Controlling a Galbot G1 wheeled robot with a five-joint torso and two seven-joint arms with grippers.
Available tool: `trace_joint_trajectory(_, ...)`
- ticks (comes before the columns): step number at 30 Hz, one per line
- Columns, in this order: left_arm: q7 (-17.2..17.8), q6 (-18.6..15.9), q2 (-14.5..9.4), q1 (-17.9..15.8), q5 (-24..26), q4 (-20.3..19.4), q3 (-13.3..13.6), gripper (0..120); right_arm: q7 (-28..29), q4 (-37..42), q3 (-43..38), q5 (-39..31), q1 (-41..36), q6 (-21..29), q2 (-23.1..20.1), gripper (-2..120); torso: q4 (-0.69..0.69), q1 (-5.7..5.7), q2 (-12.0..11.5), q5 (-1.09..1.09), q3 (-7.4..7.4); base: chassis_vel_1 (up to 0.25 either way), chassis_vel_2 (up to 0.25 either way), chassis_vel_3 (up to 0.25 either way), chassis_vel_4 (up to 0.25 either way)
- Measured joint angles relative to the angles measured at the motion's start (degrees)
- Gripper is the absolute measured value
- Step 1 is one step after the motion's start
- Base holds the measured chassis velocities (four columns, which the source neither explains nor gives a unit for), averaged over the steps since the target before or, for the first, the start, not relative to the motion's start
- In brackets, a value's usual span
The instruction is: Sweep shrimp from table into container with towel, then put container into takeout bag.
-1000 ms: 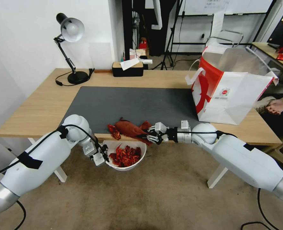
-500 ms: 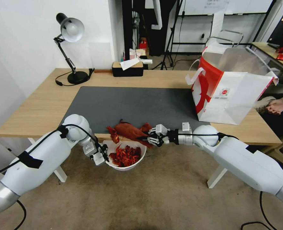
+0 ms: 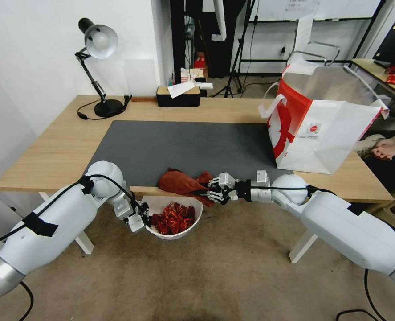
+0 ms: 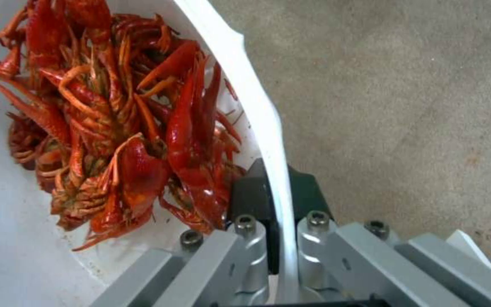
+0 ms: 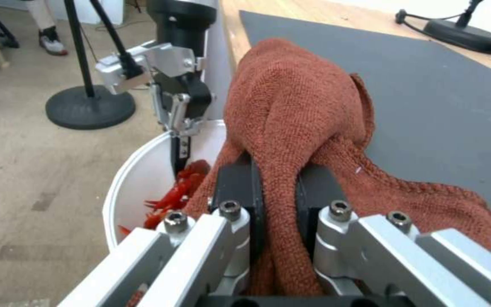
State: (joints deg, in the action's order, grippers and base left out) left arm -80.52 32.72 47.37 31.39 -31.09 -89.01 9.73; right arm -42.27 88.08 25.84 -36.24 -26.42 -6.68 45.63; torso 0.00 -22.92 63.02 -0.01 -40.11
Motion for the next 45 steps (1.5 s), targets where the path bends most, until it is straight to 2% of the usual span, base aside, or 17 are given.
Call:
trace_joint_trajectory(8,0.0,0.0,-0.6,0.5,0.1,-0.6,-0.4,0,0.1,4.2,-0.1,-0.5,-2.0,1.3,-1.3,8,0.00,0.00,0.0,0.01,0.00,0.000,0.000,0.000,0.000)
trace_joint_trajectory(17,0.0,-0.1,-1.6,1.8,0.1,-1.4,-1.4,0,0.5,8.5,-1.7,-4.7,-5.9,3.5,-3.0,8,0.00,0.00,0.0,0.00,0.00,0.000,0.000,0.000,0.000)
trace_joint_trajectory(24,0.0,-0.1,-1.6,2.9,0.1,-2.0,-1.9,0,2.5,12.3,-5.6,-13.6,-11.0,6.7,-4.2,8,0.00,0.00,0.0,0.01,0.00,0.000,0.000,0.000,0.000)
trace_joint_trajectory(29,0.1,-0.2,-1.8,3.6,0.0,-2.4,-2.2,0,5.2,14.6,-8.7,-17.5,-13.9,7.2,-4.5,8,-0.02,0.00,0.0,0.03,0.00,0.000,0.000,0.000,0.000)
trace_joint_trajectory(30,0.0,-0.2,-1.8,4.1,0.0,-2.7,-2.5,0,7.8,15.8,-10.7,-19.1,-15.3,6.9,-4.3,8,-0.01,0.00,0.0,0.00,0.00,0.000,0.000,0.000,0.000)
trace_joint_trajectory(31,0.0,-0.2,-2.0,4.5,-0.1,-3.0,-2.8,0,13.4,17.5,-12.2,-20.0,-16.4,6.1,-3.8,8,-0.02,0.00,0.0,-0.01,0.00,0.000,0.000,0.000,0.000)
trace_joint_trajectory(32,0.0,-0.2,-2.0,4.5,-0.1,-3.0,-2.8,0,13.4,17.5,-12.2,-20.0,-16.4,6.1,-3.8,8,-0.02,0.00,0.0,-0.01,0.00,0.000,0.000,0.000,0.000)
trace_joint_trajectory(33,0.0,-0.2,-2.2,5.0,-0.1,-3.2,-3.1,0,23.1,19.4,-13.3,-20.4,-17.3,5.4,-3.1,8,-0.02,0.00,0.0,0.02,0.01,0.000,0.000,0.000,0.000)
trace_joint_trajectory(34,0.0,-0.2,-2.3,5.3,-0.1,-3.4,-3.2,0,29.3,20.6,-13.7,-20.2,-17.5,5.3,-2.4,8,-0.01,0.00,0.0,0.01,0.01,0.000,0.000,0.000,0.000)
trace_joint_trajectory(35,0.0,-0.2,-2.3,5.3,-0.1,-3.4,-3.2,0,29.3,20.6,-13.7,-20.2,-17.5,5.3,-2.4,8,-0.01,0.00,0.0,0.01,0.01,0.000,0.000,0.000,0.000)
trace_joint_trajectory(36,0.0,-0.2,-2.4,5.9,-0.2,-3.6,-3.5,0,40.2,22.2,-13.9,-19.6,-17.4,5.7,-1.1,8,0.00,0.00,0.0,-0.01,0.01,0.000,0.000,0.000,0.000)
trace_joint_trajectory(37,0.0,-0.2,-2.5,6.3,-0.2,-3.8,-3.8,0,47.5,22.3,-14.0,-18.3,-17.1,6.4,-0.2,8,0.01,0.00,0.0,0.02,0.01,0.000,0.000,0.000,0.000)
trace_joint_trajectory(38,0.0,-0.2,-2.5,6.3,-0.2,-3.8,-3.8,0,47.5,22.3,-14.0,-18.3,-17.1,6.4,-0.2,8,0.01,0.00,0.0,0.02,0.01,0.000,0.000,0.000,0.000)
trace_joint_trajectory(41,0.0,-0.2,-2.7,7.0,-0.3,-4.3,-4.3,0,60.4,20.2,-13.8,-14.2,-15.7,7.8,1.4,8,0.00,0.00,0.0,0.00,0.01,0.000,0.000,0.000,0.000)
trace_joint_trajectory(43,-0.1,-0.2,-2.7,7.1,-0.4,-4.4,-4.4,0,61.5,19.9,-13.7,-13.9,-15.5,8.0,1.6,8,0.00,0.00,0.0,0.00,0.00,0.000,0.000,0.000,0.000)
trace_joint_trajectory(44,-0.1,-0.2,-2.9,7.7,-0.4,-4.8,-4.8,0,66.4,18.7,-13.0,-12.4,-14.7,9.2,2.3,8,-0.02,0.00,0.0,0.00,0.00,0.000,0.000,0.000,0.000)
trace_joint_trajectory(45,-0.1,-0.2,-2.9,7.7,-0.4,-4.8,-4.8,0,66.4,18.7,-13.0,-12.4,-14.7,9.2,2.3,8,-0.02,0.00,0.0,0.00,0.00,0.000,0.000,0.000,0.000)
